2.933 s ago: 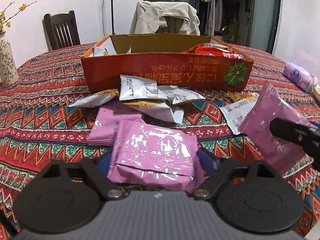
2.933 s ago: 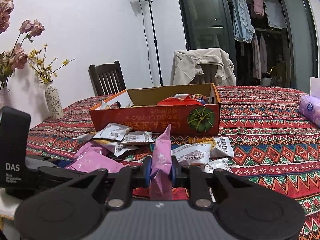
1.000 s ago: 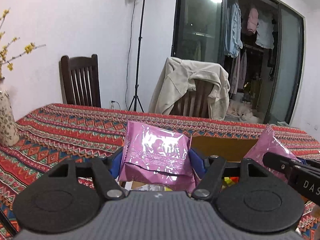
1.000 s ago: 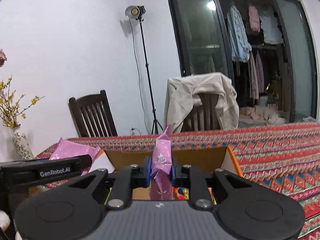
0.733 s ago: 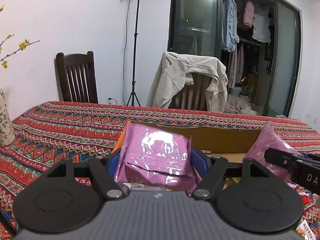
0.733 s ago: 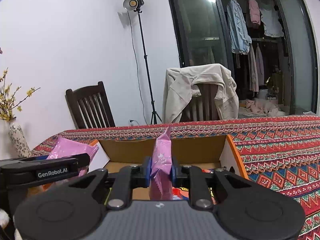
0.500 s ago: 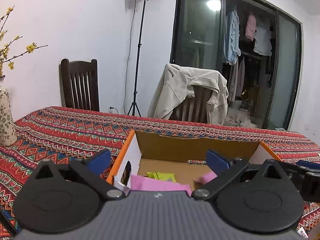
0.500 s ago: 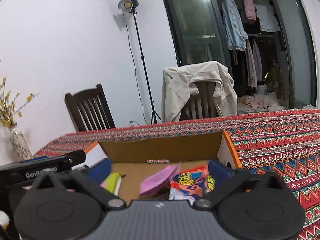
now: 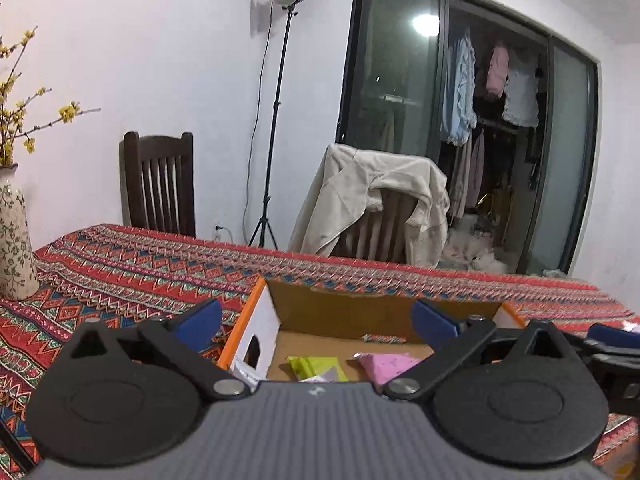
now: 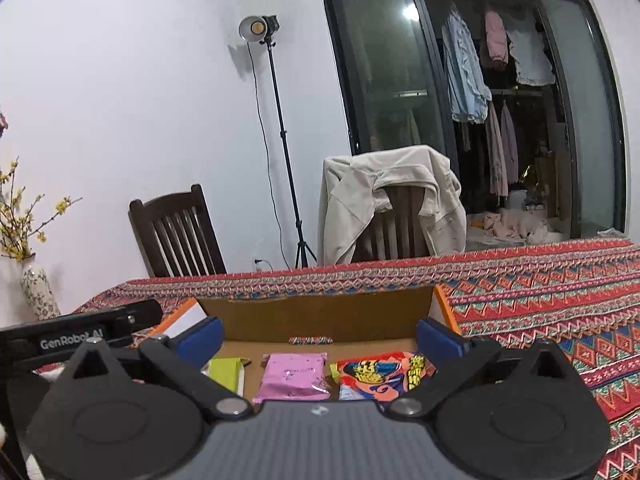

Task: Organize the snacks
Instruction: 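Withdraw both tools from the box back to the snack pile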

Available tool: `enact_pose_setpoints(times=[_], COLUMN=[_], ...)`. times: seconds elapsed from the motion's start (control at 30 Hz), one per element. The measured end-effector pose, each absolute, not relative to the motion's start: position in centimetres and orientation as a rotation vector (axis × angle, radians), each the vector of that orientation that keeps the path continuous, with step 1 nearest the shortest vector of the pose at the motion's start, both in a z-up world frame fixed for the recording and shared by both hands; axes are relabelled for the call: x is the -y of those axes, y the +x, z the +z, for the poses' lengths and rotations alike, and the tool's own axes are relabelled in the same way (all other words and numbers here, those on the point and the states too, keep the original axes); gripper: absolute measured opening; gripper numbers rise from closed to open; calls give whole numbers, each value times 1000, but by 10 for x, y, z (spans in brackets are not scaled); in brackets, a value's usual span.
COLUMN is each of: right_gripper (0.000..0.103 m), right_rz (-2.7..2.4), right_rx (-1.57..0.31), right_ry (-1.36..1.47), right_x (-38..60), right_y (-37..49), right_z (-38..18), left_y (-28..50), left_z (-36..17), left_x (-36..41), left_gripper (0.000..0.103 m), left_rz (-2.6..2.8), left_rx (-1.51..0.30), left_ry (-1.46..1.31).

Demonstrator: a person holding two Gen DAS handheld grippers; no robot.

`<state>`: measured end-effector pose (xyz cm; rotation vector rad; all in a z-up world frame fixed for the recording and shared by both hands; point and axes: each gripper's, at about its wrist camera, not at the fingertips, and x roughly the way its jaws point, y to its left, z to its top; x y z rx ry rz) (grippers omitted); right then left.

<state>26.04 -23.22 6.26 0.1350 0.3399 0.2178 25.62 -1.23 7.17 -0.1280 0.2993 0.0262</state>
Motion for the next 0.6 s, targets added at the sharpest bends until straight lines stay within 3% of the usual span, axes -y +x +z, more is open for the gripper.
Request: enact_pose_setpoints(times=[0.3, 0.6], right_gripper=[103, 103], right_rz=[209, 230], right_rx=[-315, -356], right_ry=[73, 51], right_x=[230, 242], right_y=[228, 175], right_z=[86, 73], left_y=[223, 180], left_z=[95, 87], left_x=[15, 6], left_gripper=[103, 103], left_rz=[16, -10], left_rx=[-287, -320], left_ry=[-103, -78])
